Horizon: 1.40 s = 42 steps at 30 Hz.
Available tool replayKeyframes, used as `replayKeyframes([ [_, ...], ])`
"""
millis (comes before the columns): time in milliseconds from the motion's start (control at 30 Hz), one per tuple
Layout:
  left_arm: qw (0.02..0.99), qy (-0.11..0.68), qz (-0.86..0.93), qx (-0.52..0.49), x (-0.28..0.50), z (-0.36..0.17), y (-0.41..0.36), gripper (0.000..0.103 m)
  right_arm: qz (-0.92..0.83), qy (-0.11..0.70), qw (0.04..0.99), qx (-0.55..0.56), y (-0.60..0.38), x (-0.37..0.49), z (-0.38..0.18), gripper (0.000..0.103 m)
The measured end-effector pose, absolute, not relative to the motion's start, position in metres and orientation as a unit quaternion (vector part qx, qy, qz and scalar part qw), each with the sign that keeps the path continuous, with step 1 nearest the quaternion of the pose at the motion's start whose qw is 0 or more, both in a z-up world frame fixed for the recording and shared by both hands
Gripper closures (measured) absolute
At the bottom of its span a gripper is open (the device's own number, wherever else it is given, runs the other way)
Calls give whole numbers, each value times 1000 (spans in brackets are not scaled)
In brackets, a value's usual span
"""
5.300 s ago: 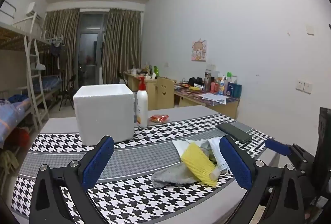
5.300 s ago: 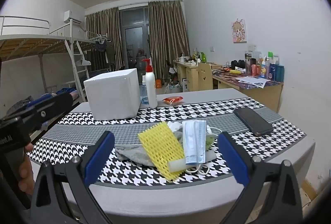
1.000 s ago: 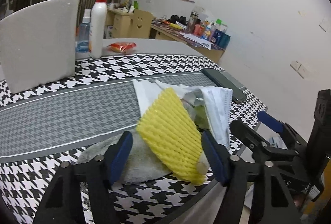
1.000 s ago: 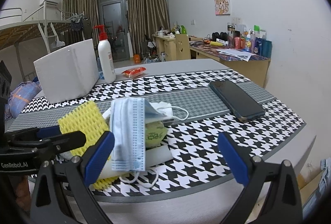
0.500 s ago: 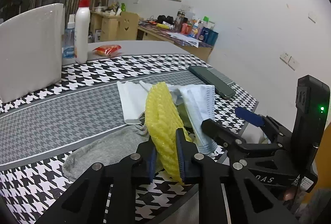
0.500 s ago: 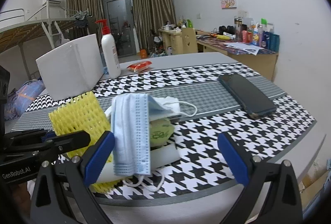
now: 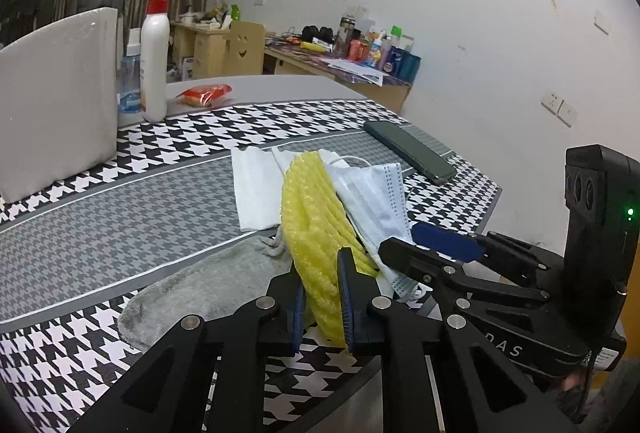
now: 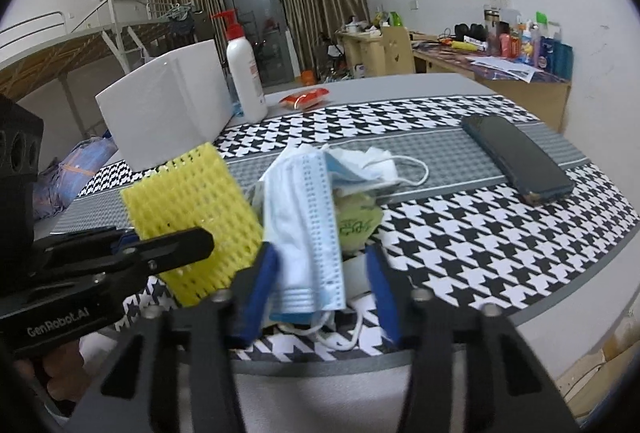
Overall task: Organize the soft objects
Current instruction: 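Lift the yellow net and blue mask and carry both toward the white foam box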
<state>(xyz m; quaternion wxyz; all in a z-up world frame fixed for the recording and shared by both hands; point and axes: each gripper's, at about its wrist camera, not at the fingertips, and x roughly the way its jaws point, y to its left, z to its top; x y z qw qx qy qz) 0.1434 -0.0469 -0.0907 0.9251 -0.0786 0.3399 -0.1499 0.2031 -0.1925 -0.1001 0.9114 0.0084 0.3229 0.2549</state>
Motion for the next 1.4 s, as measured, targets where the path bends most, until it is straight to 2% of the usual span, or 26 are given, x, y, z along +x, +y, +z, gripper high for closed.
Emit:
replayKeyframes([
  [33, 925, 339, -152, -79, 143, -90, -48, 87, 256, 323, 911, 6, -192, 202, -100, 65],
  [200, 925, 336, -160, -81, 138, -89, -49, 91, 256, 317, 913, -7, -189, 194, -96, 79],
  [367, 930, 322, -160, -81, 130, -81, -47, 92, 253, 307, 917, -5, -192, 188, -89, 86],
  [867, 951, 265, -142, -77, 106, -44, -29, 92, 243, 259, 935, 6, -198, 174, -53, 86],
  [1400, 966, 240, -82, -49, 85, -27, -11, 92, 254, 224, 941, -1, -188, 157, -34, 88],
])
